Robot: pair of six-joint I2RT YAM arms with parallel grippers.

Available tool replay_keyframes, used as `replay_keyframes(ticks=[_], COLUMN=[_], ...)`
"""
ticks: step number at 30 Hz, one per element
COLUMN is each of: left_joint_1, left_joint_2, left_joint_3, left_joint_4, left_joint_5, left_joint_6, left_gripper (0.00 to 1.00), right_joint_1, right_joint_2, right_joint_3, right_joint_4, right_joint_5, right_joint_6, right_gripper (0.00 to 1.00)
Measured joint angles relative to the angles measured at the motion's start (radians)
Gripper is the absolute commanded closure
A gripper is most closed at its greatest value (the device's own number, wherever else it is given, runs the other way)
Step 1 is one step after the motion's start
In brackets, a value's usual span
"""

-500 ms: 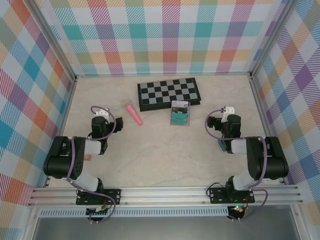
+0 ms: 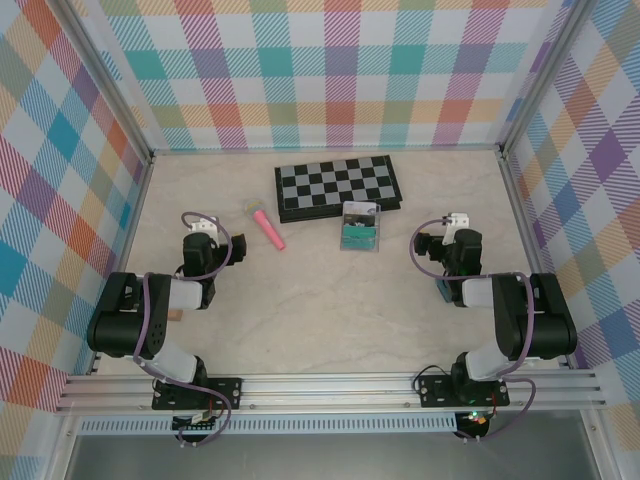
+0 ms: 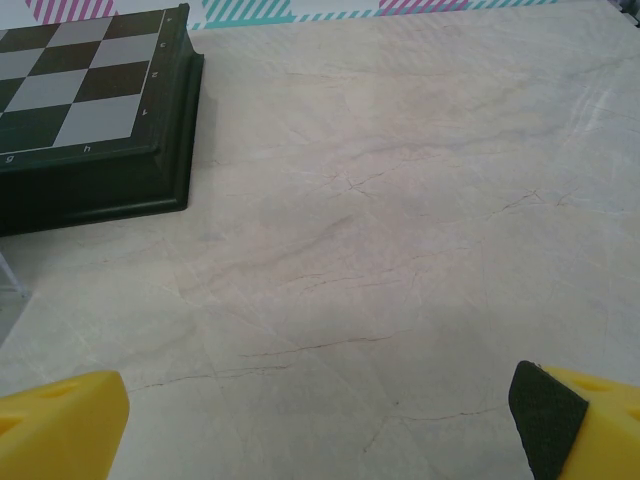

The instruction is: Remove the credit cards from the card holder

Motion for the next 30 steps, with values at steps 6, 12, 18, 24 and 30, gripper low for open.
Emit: replay_keyframes(ticks=[6, 12, 18, 24, 30], left_joint_1=[0.0, 0.0, 0.0, 0.0, 0.0], left_joint_2=[0.0, 0.0, -0.002, -0.127, -0.275], left_joint_3=[0.0, 0.0, 0.016, 0.037, 0.059], left_joint_4=[0.0, 0.0, -0.041, -0.169, -0.295], left_joint_5=[0.0, 0.0, 0.0, -0.054, -0.131], left_joint_6=[0.0, 0.0, 0.0, -0.006, -0.076], left_gripper=[0.0, 0.0, 0.0, 0.0, 0.0], right_joint_1=[0.0, 0.0, 0.0, 0.0, -0.001], right_joint_2=[0.0, 0.0, -0.036, -0.241, -0.37], right_joint_3=[0.0, 0.0, 0.018, 0.089, 0.275], right_joint_4=[0.0, 0.0, -0.074, -0.338, -0.782], right_joint_5=[0.0, 0.0, 0.021, 0.124, 0.196], right_joint_6=[0.0, 0.0, 0.008, 0.074, 0.283], right_gripper=[0.0, 0.0, 0.0, 0.0, 0.0])
